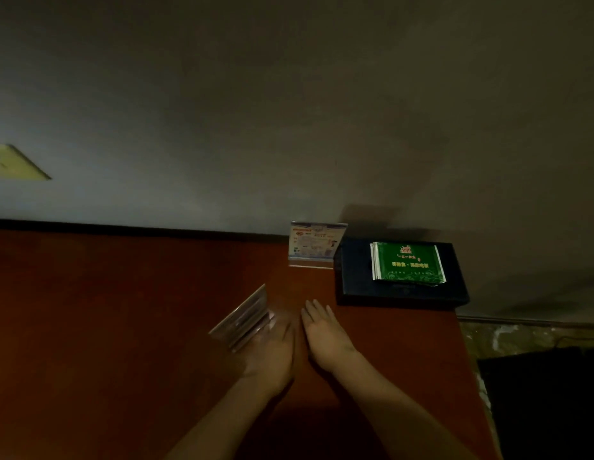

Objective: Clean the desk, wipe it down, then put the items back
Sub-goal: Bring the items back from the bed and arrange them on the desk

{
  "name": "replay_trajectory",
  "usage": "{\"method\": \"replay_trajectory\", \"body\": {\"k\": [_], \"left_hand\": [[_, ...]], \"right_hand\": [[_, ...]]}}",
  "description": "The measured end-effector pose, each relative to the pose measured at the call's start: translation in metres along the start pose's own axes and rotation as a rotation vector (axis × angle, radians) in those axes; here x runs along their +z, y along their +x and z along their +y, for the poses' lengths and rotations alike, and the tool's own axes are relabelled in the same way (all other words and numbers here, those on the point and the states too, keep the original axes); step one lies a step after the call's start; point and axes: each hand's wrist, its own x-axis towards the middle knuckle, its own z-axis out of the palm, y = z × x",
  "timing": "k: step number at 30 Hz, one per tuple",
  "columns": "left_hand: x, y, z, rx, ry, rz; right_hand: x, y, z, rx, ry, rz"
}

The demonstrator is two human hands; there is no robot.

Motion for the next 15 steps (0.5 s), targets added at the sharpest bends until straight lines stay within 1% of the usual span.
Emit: {"method": "replay_trajectory", "body": {"k": [4, 6, 10, 15], "left_hand": [[0.004, -0.048, -0.028, -0.109, -0.067, 0.073], [-0.004, -0.060, -0.040, -0.161, -0.069, 0.057], [-0.018, -0.069, -0.053, -0.224, -0.093, 0.049], [-0.025, -0.058, -0.060, -0.252, -0.093, 0.041]], "right_hand": [[0.009, -0.016, -0.027, -0.173, -0.005, 0.002], [0.012, -0.017, -0.042, -0.223, 0.006, 0.007], [0.011, -0.009, -0.065, -0.251, -0.023, -0.016], [0.012, 0.006, -0.074, -0.213, -0.048, -0.055]]}}
